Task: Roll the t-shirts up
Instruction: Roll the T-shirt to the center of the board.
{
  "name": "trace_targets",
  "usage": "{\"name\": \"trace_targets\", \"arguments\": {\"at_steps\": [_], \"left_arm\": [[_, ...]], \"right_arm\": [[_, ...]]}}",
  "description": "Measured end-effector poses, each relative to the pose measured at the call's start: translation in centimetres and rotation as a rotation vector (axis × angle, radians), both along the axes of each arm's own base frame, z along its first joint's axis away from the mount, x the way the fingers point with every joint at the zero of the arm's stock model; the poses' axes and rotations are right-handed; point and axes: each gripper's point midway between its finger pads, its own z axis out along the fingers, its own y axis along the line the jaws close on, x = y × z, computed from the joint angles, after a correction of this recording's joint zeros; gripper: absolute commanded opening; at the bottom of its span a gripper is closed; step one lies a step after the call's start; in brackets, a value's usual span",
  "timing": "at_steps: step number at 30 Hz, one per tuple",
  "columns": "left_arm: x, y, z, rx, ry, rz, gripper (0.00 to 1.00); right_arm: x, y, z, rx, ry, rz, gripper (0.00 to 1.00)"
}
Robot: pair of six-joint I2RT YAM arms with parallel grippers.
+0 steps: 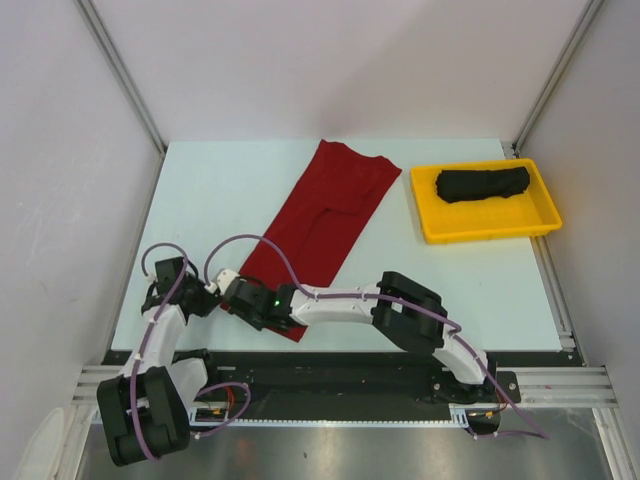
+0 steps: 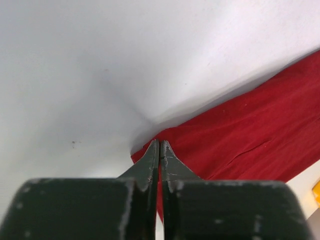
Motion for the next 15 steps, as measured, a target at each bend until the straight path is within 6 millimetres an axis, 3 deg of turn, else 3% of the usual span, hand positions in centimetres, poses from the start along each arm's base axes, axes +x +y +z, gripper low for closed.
{"name": "trace_targets", "arguments": {"at_steps": [13, 14, 15], "left_arm": [[-0.7, 0.4, 0.3, 0.02, 0.003, 0.031, 0.0], [-0.8, 0.4, 0.3, 0.021, 0.006, 0.035, 0.02], [-0.8, 0.4, 0.3, 0.021, 0.008, 0.042, 0.14]], "right_arm": [[-0.4, -0.8, 1.6, 0.027, -0.005, -0.013, 0.0], [-0.5, -0.9, 1.5, 0.027, 0.0, -0.013, 0.0], [-0.6, -0.9, 1.3, 0.027, 0.006, -0.014, 0.0]]}}
